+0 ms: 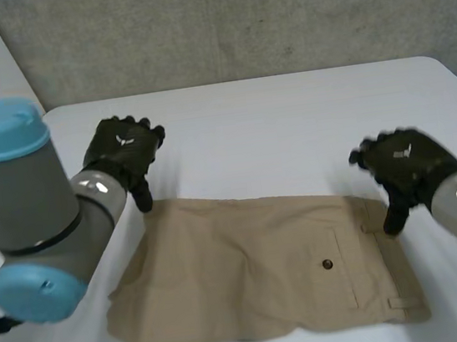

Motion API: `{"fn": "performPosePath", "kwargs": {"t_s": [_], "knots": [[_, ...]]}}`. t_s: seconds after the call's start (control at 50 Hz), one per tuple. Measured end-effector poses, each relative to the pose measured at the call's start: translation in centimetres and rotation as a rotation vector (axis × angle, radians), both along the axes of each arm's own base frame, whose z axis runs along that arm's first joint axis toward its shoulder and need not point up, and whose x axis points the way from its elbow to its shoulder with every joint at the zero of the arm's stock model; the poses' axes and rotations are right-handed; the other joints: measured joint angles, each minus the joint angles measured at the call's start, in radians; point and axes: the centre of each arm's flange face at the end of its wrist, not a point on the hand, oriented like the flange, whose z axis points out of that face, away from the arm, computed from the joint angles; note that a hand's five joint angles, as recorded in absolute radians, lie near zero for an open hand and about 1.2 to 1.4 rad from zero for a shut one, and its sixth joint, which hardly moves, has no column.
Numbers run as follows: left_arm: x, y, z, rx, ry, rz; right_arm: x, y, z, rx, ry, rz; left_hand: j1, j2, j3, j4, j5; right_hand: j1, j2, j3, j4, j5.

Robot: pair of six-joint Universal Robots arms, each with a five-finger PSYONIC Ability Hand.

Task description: Fold the shorts.

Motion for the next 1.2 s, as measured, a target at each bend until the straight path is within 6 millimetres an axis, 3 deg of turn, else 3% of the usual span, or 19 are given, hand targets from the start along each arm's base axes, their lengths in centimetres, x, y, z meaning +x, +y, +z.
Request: {"fn": "performPosePath", "kwargs": {"t_s": [0.08, 0.22, 0.42, 0.58, 0.78, 0.84, 0.86, 0.88, 0.92, 1.06, 1.2], "knots": [[0.7, 1.2, -0.8, 0.047, 0.015, 0.002, -0.4, 2.4, -1.4, 0.063, 0.005, 0.042, 0.0, 0.0, 0.0, 0.0, 0.0, 0.127, 0.166, 0.149, 0.155, 0.13], [1.1, 1.9, -2.5, 0.098, 0.023, 0.007, -0.8, 4.4, -3.4, 0.126, 0.014, 0.062, 0.0, 0.0, 0.0, 0.0, 0.0, 0.276, 0.349, 0.326, 0.332, 0.292], [1.2, 2.1, -3.4, 0.103, 0.023, 0.007, -1.2, 6.2, -5.2, 0.189, 0.037, 0.08, 0.0, 0.0, 0.0, 0.0, 0.0, 0.292, 0.364, 0.343, 0.351, 0.315], [1.2, 2.1, -3.5, 0.104, 0.022, 0.008, -1.4, 7.0, -6.2, 0.212, 0.048, 0.114, 0.0, 0.0, 0.0, 0.0, 0.0, 0.219, 0.261, 0.238, 0.246, 0.198], [1.3, 2.2, -3.6, 0.107, 0.02, 0.008, -2.2, 5.9, -7.1, 0.167, 0.042, 0.082, 0.0, 0.0, 0.0, 0.0, 0.0, 0.218, 0.256, 0.227, 0.236, 0.22], [1.3, 2.1, -3.6, 0.107, 0.02, 0.009, -2.3, 5.4, -7.3, 0.143, 0.048, 0.072, 0.0, 0.0, 0.0, 0.0, 0.0, 0.378, 0.475, 0.429, 0.437, 0.397], [1.3, 2.1, -3.6, 0.108, 0.02, 0.009, -2.4, 5.1, -7.4, 0.133, 0.05, 0.067, 0.0, 0.0, 0.0, 0.0, 0.0, 0.55, 0.756, 0.708, 0.719, 0.654], [1.3, 2.1, -3.6, 0.108, 0.02, 0.009, -2.5, 4.9, -7.4, 0.126, 0.052, 0.062, 0.0, 0.0, 0.0, 0.0, 0.0, 0.616, 0.856, 0.81, 0.823, 0.756], [1.3, 2.1, -3.6, 0.108, 0.02, 0.009, -2.6, 4.6, -7.4, 0.113, 0.053, 0.051, 0.0, 0.0, 0.0, 0.0, 0.0, 0.681, 0.931, 0.886, 0.911, 0.83], [1.3, 2.2, -3.5, 0.107, 0.021, 0.01, -3.7, 2.8, -7.0, 0.077, 0.054, -0.011, 0.0, 0.0, 0.0, 0.0, 0.0, 0.721, 0.957, 0.914, 0.948, 0.856], [1.5, 2.2, -3.1, 0.096, 0.026, 0.014, -6.1, -0.4, -4.4, -0.008, 0.115, -0.1, 0.0, 0.0, 0.0, 0.0, 0.0, 0.751, 0.962, 0.914, 0.948, 0.87]]}}
